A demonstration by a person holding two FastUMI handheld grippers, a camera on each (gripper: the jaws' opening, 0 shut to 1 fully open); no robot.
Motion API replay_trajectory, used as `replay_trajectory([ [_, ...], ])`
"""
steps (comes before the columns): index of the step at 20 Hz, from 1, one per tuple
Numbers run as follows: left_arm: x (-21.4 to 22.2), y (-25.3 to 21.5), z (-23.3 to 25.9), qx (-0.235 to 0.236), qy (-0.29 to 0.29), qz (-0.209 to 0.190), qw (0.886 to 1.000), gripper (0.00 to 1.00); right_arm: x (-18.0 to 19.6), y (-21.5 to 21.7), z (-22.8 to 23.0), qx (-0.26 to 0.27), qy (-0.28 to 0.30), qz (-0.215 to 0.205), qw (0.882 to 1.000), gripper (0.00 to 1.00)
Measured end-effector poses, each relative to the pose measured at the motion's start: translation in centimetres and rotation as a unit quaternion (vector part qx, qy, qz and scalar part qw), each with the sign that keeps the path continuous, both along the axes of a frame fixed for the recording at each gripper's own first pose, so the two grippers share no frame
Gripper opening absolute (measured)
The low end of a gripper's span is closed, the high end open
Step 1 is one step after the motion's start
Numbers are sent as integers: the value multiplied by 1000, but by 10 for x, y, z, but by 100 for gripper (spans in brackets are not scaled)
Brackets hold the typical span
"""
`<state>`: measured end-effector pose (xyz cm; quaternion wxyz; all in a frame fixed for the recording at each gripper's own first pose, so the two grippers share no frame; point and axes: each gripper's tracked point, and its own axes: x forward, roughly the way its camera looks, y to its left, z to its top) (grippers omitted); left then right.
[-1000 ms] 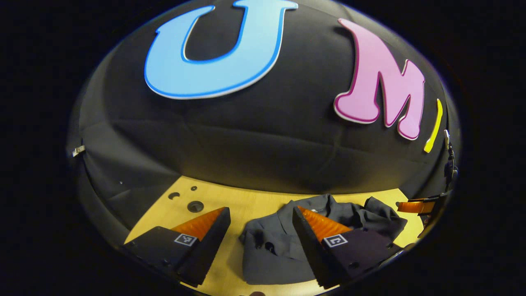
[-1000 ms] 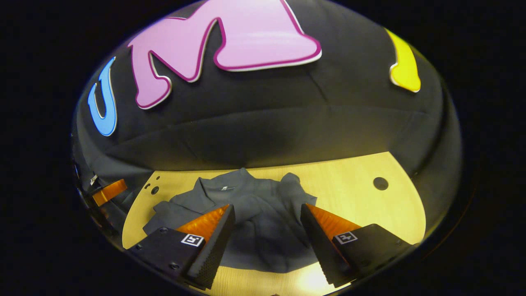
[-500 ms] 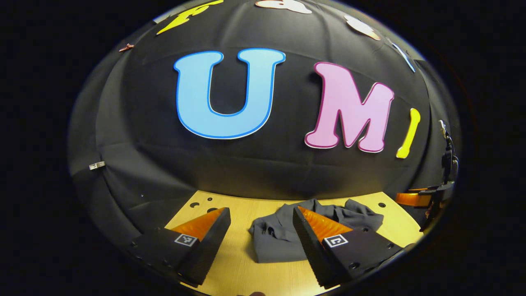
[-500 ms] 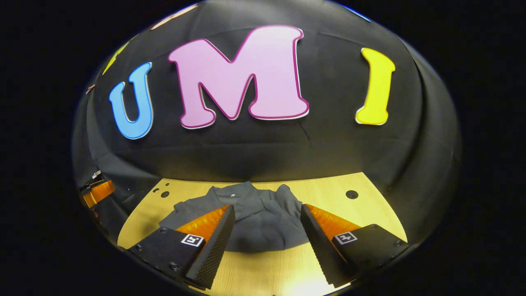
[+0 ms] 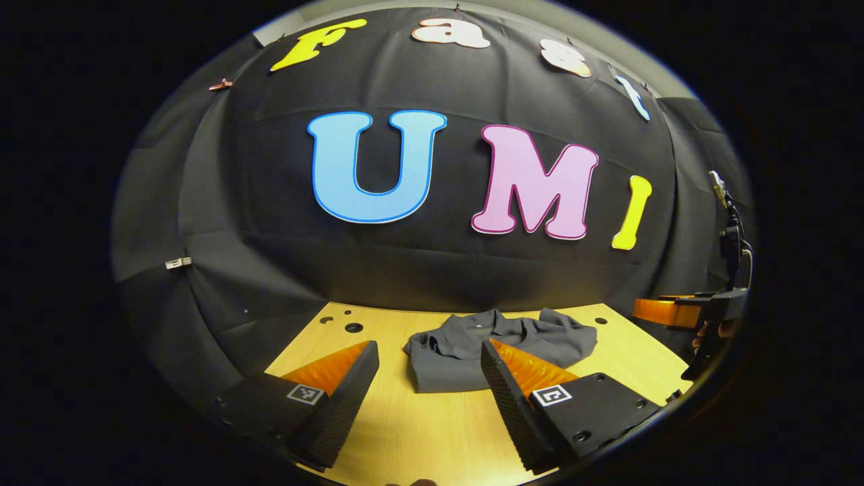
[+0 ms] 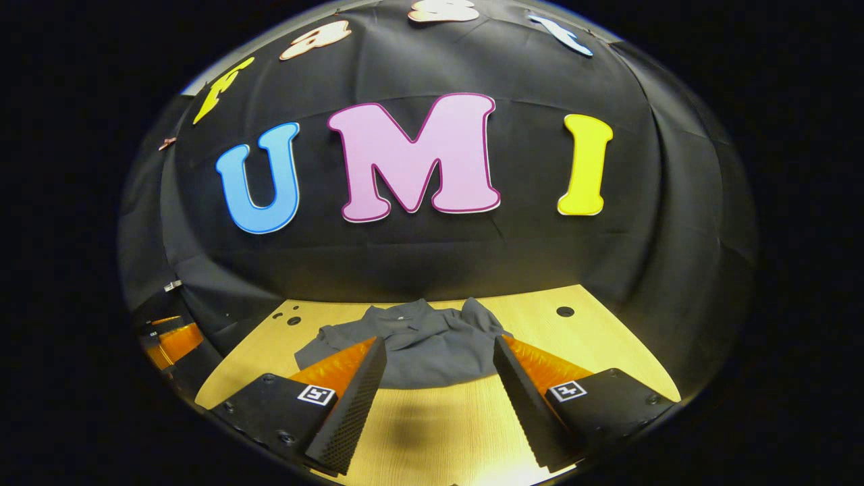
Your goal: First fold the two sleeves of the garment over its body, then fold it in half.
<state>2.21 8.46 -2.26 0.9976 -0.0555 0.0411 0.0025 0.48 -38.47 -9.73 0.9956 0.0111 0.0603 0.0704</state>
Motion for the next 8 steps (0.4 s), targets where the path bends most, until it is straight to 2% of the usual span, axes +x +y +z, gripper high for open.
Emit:
replay_trajectory([
  [3, -32, -3, -4, -15, 3, 0, 1000, 96, -32, 14, -9, 19, 5, 14, 1000, 98],
  [6, -58, 12, -10, -4, -3, 30, 1000, 96, -56, 15, -26, 6, 11, 17, 1000, 99],
  [8, -75, 20, -17, -7, -2, 49, 999, 96, -75, 23, -38, 15, 24, 20, 999, 98],
])
